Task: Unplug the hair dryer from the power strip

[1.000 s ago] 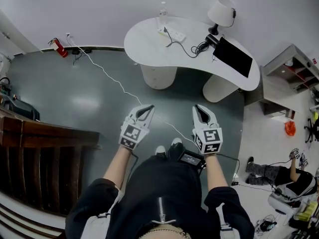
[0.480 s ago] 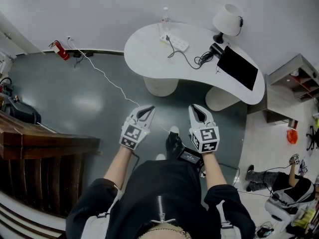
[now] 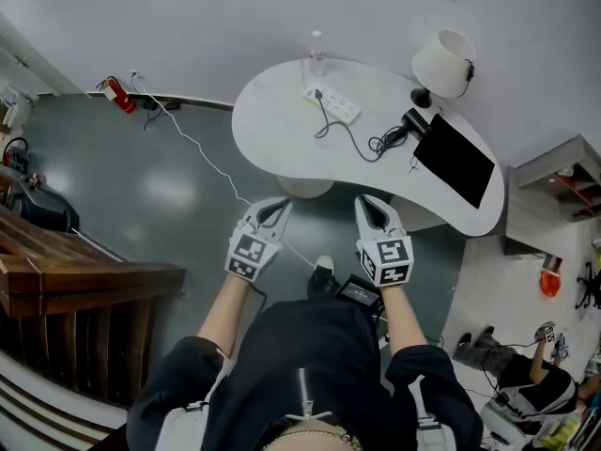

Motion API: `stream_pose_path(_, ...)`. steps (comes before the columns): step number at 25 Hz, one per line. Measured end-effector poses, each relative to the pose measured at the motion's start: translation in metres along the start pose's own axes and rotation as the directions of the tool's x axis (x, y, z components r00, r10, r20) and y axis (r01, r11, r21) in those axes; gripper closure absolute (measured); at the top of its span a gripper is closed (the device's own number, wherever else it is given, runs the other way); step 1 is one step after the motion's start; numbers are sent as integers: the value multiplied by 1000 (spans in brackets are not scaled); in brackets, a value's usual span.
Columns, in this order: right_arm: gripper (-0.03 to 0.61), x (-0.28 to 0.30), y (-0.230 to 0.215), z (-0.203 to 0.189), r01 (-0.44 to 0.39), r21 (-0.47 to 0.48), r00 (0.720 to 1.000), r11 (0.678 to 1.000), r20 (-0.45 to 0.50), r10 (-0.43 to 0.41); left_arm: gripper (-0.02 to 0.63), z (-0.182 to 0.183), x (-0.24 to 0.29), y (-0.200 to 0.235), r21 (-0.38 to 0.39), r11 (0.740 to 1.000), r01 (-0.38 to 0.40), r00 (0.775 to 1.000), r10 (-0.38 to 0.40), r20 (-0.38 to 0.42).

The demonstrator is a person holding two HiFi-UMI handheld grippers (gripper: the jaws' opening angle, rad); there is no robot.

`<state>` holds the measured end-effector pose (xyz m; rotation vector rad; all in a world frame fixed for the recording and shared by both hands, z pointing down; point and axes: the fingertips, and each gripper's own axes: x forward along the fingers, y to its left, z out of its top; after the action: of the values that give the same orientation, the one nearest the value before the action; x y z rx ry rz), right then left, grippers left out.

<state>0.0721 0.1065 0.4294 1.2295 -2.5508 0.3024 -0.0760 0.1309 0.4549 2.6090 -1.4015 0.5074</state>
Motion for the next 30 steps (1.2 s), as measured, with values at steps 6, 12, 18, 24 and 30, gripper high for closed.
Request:
stream_pose_path(6,568,31,-34,7,-39,-5,999,999,-2,39,600,8,39,16,-15,999,-30,999,29,-25)
stream_pose_path(12,568,49,-59,9,-70,-8,998,998,-10,70,601,17,68,27,-15,998,-58,998,57,-32)
stream_pose_path(18,568,58,-74,12,-79,-5,997,997,-12,79,600,22,86,35,-5,998,-64,997,64,-41)
stream_pose_path(24,568,70,-83,14,-79,1,997,997,-17,79,600,22,102,44,3,998,-58,997,58,-58)
stream_pose_path(30,568,90,-100,22,-77,7,997,997,-16,77,600,24,133,66,-6,999,-41,997,40,-63)
